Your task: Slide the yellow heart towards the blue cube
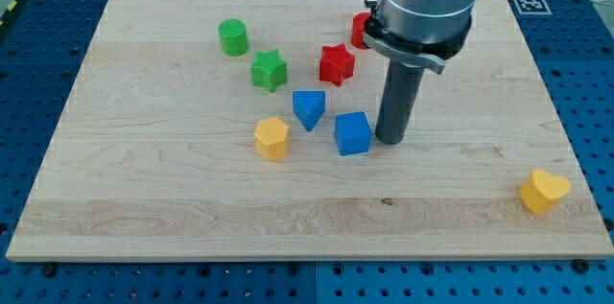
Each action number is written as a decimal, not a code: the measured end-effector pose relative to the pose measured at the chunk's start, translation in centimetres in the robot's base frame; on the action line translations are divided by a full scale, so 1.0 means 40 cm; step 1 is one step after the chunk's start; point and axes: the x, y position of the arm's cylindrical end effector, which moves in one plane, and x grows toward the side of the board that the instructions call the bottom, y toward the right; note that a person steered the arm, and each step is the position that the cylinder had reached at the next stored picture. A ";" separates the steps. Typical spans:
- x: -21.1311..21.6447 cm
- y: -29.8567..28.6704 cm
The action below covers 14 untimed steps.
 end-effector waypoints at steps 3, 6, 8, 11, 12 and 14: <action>-0.067 0.169; -0.048 0.347; -0.027 0.440; 0.084 0.537; 0.119 0.543; 0.180 0.542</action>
